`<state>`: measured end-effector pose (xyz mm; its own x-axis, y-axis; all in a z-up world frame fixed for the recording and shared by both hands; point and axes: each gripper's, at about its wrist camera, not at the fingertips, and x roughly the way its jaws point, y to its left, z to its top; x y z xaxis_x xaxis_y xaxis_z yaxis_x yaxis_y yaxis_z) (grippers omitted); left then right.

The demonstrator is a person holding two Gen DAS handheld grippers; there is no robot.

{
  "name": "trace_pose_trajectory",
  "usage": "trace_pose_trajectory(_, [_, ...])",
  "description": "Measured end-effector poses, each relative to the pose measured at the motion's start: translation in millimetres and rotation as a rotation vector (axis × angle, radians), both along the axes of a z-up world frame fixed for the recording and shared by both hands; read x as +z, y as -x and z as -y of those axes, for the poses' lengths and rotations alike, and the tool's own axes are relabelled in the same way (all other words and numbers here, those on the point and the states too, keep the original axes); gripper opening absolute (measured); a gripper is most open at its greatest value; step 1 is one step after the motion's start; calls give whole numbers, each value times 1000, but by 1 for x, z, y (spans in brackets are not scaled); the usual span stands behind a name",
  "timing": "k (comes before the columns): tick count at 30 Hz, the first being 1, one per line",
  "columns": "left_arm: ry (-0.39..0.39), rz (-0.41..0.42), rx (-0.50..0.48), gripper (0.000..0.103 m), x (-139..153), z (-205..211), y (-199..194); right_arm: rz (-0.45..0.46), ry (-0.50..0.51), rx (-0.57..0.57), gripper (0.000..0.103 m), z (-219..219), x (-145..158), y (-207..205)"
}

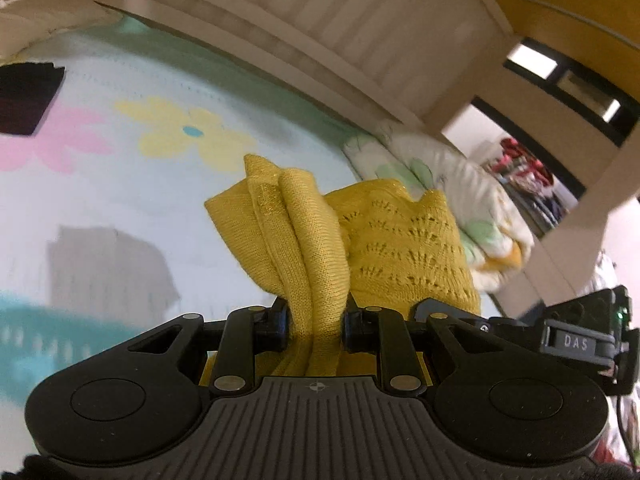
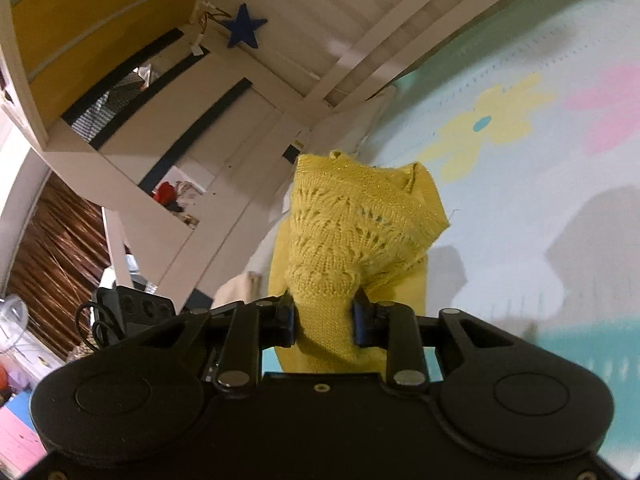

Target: Fold small clothes

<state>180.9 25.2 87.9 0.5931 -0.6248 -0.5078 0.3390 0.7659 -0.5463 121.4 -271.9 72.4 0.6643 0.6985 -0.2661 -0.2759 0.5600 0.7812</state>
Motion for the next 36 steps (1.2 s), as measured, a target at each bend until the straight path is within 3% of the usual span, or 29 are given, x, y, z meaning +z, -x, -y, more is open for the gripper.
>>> trace_pose_trajectory(3, [-19, -36, -16, 22, -16, 3, 12, -35, -26, 7, 37, 1, -13, 18])
trace_pose_trajectory(6, [-75, -88, 24, 23, -42, 4, 3, -83, 34, -7, 37, 4, -31, 22])
trace_pose_trajectory(8, [-175, -138, 110, 27, -65, 2, -8, -116, 192, -65, 38, 8, -40, 18])
trace_pose_trajectory(10, [-273, -186, 173, 26, -89, -3, -16, -199, 433, -144, 45, 12, -55, 5])
trace_pose_trajectory(12, [-388, -158, 210, 25, -99, -4, -17, -233, 585, -225, 45, 19, -70, 0])
trace_pose_trajectory(14, [-401, -144, 236, 25, -102, -6, -20, -240, 571, -270, 46, 30, -74, -1])
trace_pose_trajectory(16, [-391, -114, 235, 25, -94, -3, -21, -219, 550, -289, 57, 34, -71, -2])
trace_pose_trajectory(19, [-470, -14, 190, 29, -82, 9, -5, -168, 621, -269, 69, 23, -64, -7])
trace_pose_trajectory(22, [-563, 89, 121, 42, -84, 33, 12, -139, 663, -242, 79, 9, -70, -5])
trace_pose_trajectory(24, [-645, 123, 82, 43, -94, 51, 5, -130, 720, -230, 79, -4, -76, -12])
trace_pose_trajectory(30, [-716, 6, 96, 45, -130, 68, -39, -192, 815, -252, 86, -20, -99, -28])
trace_pose_trajectory(32, [-696, -13, 127, 53, -135, 66, -51, -245, 853, -252, 86, -23, -113, -41])
trace_pose_trajectory(34, [-670, -41, 146, 53, -138, 62, -58, -282, 838, -264, 99, -19, -124, -44])
trace_pose_trajectory(36, [-652, -58, 162, 53, -138, 59, -63, -315, 793, -282, 102, -12, -131, -49])
